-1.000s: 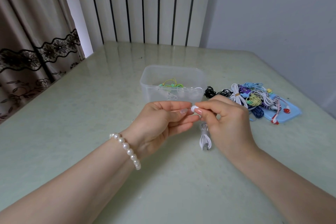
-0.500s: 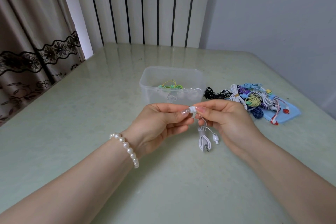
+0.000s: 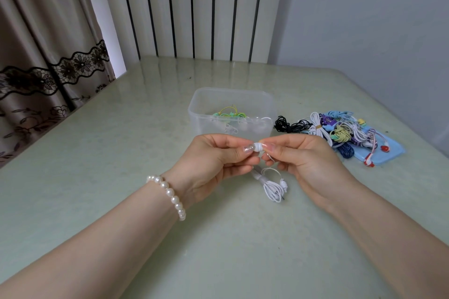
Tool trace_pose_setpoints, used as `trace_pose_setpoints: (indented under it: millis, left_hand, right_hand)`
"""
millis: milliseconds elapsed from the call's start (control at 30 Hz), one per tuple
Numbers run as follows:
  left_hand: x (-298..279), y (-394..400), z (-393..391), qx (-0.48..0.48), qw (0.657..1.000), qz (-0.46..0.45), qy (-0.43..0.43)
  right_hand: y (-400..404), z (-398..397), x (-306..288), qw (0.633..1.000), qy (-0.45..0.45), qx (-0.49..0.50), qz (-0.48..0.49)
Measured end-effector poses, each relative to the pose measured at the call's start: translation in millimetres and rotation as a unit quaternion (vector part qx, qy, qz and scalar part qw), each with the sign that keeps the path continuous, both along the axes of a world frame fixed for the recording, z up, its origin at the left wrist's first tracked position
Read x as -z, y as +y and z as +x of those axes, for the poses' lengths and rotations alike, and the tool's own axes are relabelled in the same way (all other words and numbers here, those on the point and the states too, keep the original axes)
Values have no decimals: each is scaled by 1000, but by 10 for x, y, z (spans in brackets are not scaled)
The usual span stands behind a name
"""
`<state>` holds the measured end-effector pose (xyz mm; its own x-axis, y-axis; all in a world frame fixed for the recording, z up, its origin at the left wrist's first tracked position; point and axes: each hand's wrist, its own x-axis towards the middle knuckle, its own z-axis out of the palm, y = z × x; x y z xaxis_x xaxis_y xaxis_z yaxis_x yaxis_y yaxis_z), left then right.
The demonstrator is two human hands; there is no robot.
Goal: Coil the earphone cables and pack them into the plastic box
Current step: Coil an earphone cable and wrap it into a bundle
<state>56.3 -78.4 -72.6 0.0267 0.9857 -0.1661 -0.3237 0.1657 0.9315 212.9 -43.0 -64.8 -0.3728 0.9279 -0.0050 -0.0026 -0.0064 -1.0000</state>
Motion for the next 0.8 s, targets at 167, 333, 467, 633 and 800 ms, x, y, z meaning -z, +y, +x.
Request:
trace_pose_setpoints:
  millis: [167,333,467,633,800]
  left_hand:
    - [-16,-13,-12,18,998,25,57]
    - [-16,10,-40,-35,995,27,85]
    - [-34,50,-125,-70,992,35,101]
    - [-1,61,-138,-68,988,29,134]
    - [18,68,-153,-66,980,26,186]
  right_hand:
    - [6,14,-6,999,-14,2,42]
    - [92,112,-89,984,-125,13,123]
    - [193,271,-146,928,-335,-45,157]
    - [143,226,-64,911,-386,-101,100]
    - [152,273,-106,916,-376,-117,71]
